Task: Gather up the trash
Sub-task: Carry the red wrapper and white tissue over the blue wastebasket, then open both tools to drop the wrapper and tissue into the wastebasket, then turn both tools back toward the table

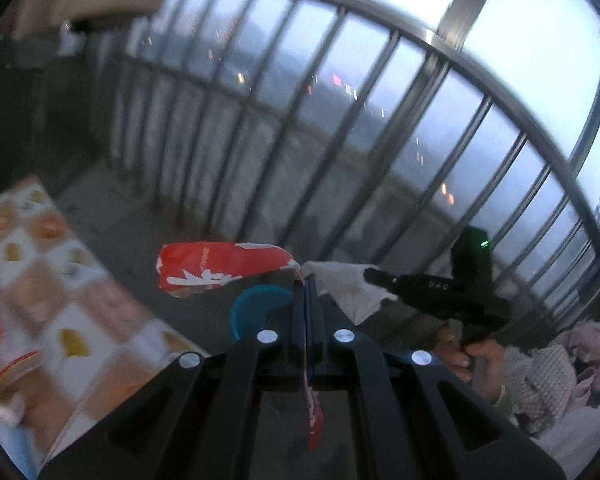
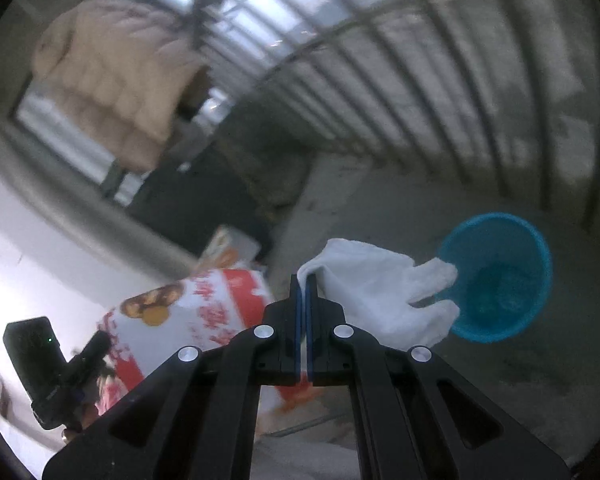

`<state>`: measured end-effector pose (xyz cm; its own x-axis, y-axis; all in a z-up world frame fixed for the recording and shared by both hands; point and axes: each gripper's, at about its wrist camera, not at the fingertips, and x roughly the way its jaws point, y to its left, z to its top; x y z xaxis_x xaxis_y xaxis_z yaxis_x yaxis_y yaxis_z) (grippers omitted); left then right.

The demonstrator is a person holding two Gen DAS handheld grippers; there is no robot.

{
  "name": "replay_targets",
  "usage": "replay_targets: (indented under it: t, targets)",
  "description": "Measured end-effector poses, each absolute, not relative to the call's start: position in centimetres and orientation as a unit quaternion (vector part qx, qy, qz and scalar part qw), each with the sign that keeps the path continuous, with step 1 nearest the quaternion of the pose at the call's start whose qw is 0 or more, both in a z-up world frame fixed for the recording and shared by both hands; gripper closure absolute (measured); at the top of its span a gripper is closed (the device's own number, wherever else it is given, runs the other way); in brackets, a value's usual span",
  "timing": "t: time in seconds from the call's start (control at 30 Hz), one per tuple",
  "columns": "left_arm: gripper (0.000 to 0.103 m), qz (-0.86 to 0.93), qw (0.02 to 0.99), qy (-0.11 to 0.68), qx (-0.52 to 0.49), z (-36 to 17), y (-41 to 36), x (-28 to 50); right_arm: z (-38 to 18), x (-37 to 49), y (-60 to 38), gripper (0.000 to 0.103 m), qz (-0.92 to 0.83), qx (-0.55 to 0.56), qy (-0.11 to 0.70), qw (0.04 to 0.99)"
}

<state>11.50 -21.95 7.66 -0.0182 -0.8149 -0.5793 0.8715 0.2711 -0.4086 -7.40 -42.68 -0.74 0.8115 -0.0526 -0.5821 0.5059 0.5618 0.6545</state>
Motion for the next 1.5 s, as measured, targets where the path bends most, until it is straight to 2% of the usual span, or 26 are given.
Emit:
replay_targets:
  t: [0.2, 0.37, 0.43, 0.47, 0.5, 0.53, 0.57, 0.6, 0.67, 0.73, 0.87, 1.13, 1.3, 1.5]
  targets:
    - [0.103, -0.595, 0.676, 0.412, 0.138, 0.8, -33.1, 9.3, -5.2, -8.5, -47.2, 0.102, -0.206, 0.478, 0.263, 0.812]
    - [0.103, -0.579, 0.668, 0.407, 0.228, -4.8, -40.9, 7.1, -8.5, -7.8, -50.4, 0.102, -0.220, 0.511, 0.271, 0.786]
    - [0.102, -0.574, 0.673, 0.400, 0.240, -6.6, -43.1, 6.9, -9.5, -7.5, -51.6, 0.098, -0.227, 0.514, 0.266, 0.783]
    - [0.092, -0.570, 0.676, 0.397, 0.245, -7.5, -44.0, 7.0, -10.3, -7.7, -52.3, 0.094, -0.231, 0.522, 0.262, 0.778]
    - [0.080, -0.556, 0.682, 0.397, 0.261, -8.8, -44.9, 7.0, -11.7, -7.4, -53.3, 0.075, -0.235, 0.529, 0.261, 0.772]
    - [0.050, -0.540, 0.688, 0.399, 0.276, -9.8, -45.4, 7.2, -12.7, -7.5, -54.1, 0.059, -0.242, 0.533, 0.267, 0.766]
    - [0.041, -0.527, 0.693, 0.400, 0.286, -10.5, -45.5, 7.4, -14.0, -7.4, -54.6, 0.039, -0.252, 0.535, 0.275, 0.758]
    - [0.041, -0.517, 0.698, 0.401, 0.292, -11.1, -45.3, 7.6, -15.4, -7.3, -55.3, 0.038, -0.262, 0.535, 0.287, 0.750]
    - [0.041, -0.505, 0.697, 0.418, 0.289, -11.6, -44.4, 8.4, -19.0, -7.2, -55.9, 0.039, -0.286, 0.544, 0.331, 0.716]
    - [0.039, -0.497, 0.694, 0.445, 0.271, -11.3, -43.4, 9.6, -20.7, -8.0, -56.0, 0.039, -0.286, 0.567, 0.339, 0.694]
    - [0.035, -0.484, 0.701, 0.469, 0.233, -9.1, -40.2, 11.4, -20.9, -9.6, -54.9, 0.039, -0.291, 0.569, 0.334, 0.693]
    - [0.025, -0.495, 0.732, 0.438, 0.165, -1.9, -30.0, 11.3, -16.5, -10.1, -52.0, 0.038, -0.304, 0.494, 0.357, 0.733]
    - [0.021, -0.461, 0.777, 0.419, 0.090, 1.9, -18.8, 11.3, -11.4, -7.7, -46.3, 0.028, -0.285, 0.387, 0.387, 0.787]
    - [0.021, -0.347, 0.848, 0.397, 0.054, 3.0, -5.1, 10.3, -7.9, -2.1, -37.5, 0.019, -0.210, 0.262, 0.437, 0.835]
